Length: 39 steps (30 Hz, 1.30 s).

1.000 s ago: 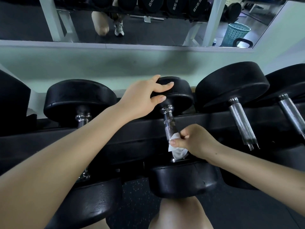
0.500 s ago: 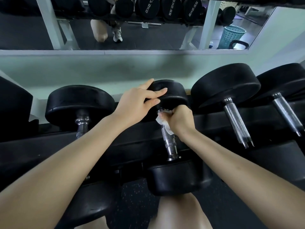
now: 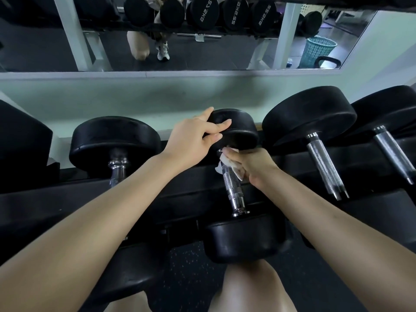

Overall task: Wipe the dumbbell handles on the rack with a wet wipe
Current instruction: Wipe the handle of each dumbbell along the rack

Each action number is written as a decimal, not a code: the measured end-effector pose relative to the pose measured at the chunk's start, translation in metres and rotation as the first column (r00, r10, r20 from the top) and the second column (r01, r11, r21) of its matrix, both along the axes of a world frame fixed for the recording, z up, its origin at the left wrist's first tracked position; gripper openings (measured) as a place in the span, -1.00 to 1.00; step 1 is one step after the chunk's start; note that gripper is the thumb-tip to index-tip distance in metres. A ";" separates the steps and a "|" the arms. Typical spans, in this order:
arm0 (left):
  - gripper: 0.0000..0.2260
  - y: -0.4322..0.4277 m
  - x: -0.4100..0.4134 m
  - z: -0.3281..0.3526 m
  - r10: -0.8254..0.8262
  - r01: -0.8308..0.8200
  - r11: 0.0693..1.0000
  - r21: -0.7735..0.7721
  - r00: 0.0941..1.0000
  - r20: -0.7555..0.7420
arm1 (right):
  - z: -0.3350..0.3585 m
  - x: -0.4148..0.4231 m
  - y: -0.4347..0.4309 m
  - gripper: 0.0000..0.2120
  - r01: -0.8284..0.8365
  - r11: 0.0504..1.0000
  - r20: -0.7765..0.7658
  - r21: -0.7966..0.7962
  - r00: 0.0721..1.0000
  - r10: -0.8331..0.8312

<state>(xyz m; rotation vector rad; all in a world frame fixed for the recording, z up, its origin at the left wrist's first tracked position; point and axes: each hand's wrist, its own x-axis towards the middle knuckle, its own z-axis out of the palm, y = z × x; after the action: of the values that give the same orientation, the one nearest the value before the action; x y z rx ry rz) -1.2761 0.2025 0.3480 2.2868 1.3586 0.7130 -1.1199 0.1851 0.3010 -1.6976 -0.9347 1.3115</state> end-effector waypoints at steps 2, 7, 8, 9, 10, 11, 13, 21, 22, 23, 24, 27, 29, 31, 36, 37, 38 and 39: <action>-0.68 0.000 0.001 0.000 0.009 -0.009 1.000 0.000 1.000 -0.012 | 0.002 -0.013 0.002 -0.76 0.040 0.997 0.273 0.073 0.960 -0.059; -0.68 0.002 -0.001 0.000 -0.020 0.020 1.000 0.012 1.000 0.004 | 0.010 -0.008 0.006 -0.75 0.053 0.999 0.179 0.004 0.982 -0.053; -0.68 0.003 -0.002 0.000 -0.035 0.035 0.999 0.013 0.999 0.011 | 0.011 -0.002 0.004 -0.76 0.027 1.000 0.049 -0.016 0.998 -0.026; -0.68 0.004 -0.003 0.000 -0.046 0.046 0.999 0.011 0.999 0.021 | 0.010 0.003 0.000 -0.75 -0.008 1.000 -0.030 -0.012 1.000 0.008; -0.68 0.005 -0.004 -0.001 -0.053 0.053 0.999 0.005 0.998 0.033 | 0.008 0.004 -0.003 -0.73 -0.025 1.000 -0.016 0.006 1.000 0.025; -0.68 0.006 -0.005 -0.003 -0.058 0.058 0.998 -0.005 0.997 0.044 | 0.006 0.004 -0.006 -0.73 -0.032 0.999 0.055 0.020 0.998 0.031; -0.67 0.007 -0.006 -0.004 -0.061 0.062 0.998 -0.028 0.997 0.050 | 0.008 0.000 -0.015 -0.71 -0.057 0.997 0.196 0.056 0.980 0.045; -0.74 -0.022 0.001 0.001 0.257 -0.267 0.962 0.063 0.958 0.131 | 0.023 -0.008 -0.050 -0.66 -0.365 0.931 0.626 -0.027 0.720 0.300; -0.76 -0.031 0.003 0.003 0.330 -0.350 0.933 0.086 0.924 0.192 | 0.023 -0.008 -0.053 -0.68 -0.381 0.924 0.645 -0.037 0.697 0.313; -0.78 -0.040 0.004 0.003 0.354 -0.382 0.922 0.068 0.900 0.253 | 0.023 -0.008 -0.054 -0.68 -0.375 0.927 0.665 0.004 0.694 0.278; -0.80 -0.047 0.007 0.002 0.348 -0.366 0.930 0.011 0.892 0.290 | 0.024 -0.008 -0.053 -0.67 -0.341 0.937 0.675 0.072 0.709 0.206; -0.84 -0.059 0.018 -0.004 0.318 -0.255 0.939 -0.229 0.898 0.303 | 0.023 -0.010 -0.044 -0.63 -0.179 0.968 0.720 0.178 0.694 -0.005; -0.83 -0.056 0.026 -0.012 0.342 -0.242 0.910 -0.337 0.897 0.280 | 0.023 -0.014 -0.040 -0.79 -0.181 0.965 0.754 0.189 0.657 -0.025; -0.78 -0.049 0.033 -0.024 0.398 -0.244 0.850 -0.466 0.879 0.264 | 0.025 -0.014 -0.045 -0.86 -0.289 0.939 0.770 0.186 0.637 0.043; -0.80 -0.046 0.054 -0.048 0.626 -0.174 0.649 -0.741 0.674 0.391 | 0.018 0.019 -0.068 -0.72 -0.434 0.895 0.521 0.101 0.790 0.324; -0.76 -0.047 0.058 -0.051 0.688 -0.177 0.609 -0.773 0.604 0.403 | 0.013 0.025 -0.071 -0.69 -0.380 0.919 0.423 0.109 0.854 0.303; -0.70 -0.047 0.061 -0.053 0.740 -0.191 0.575 -0.795 0.535 0.407 | 0.009 0.028 -0.075 -0.69 -0.313 0.942 0.326 0.125 0.909 0.259; -0.67 -0.048 0.064 -0.053 0.776 -0.199 0.552 -0.809 0.478 0.412 | 0.006 0.029 -0.077 -0.70 -0.239 0.959 0.237 0.151 0.951 0.199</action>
<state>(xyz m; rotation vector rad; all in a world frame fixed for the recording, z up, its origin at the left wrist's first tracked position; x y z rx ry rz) -1.2121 0.1545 0.2948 0.7440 1.5219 0.9825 -1.0907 0.1082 0.3071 -1.6567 -1.3637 1.1538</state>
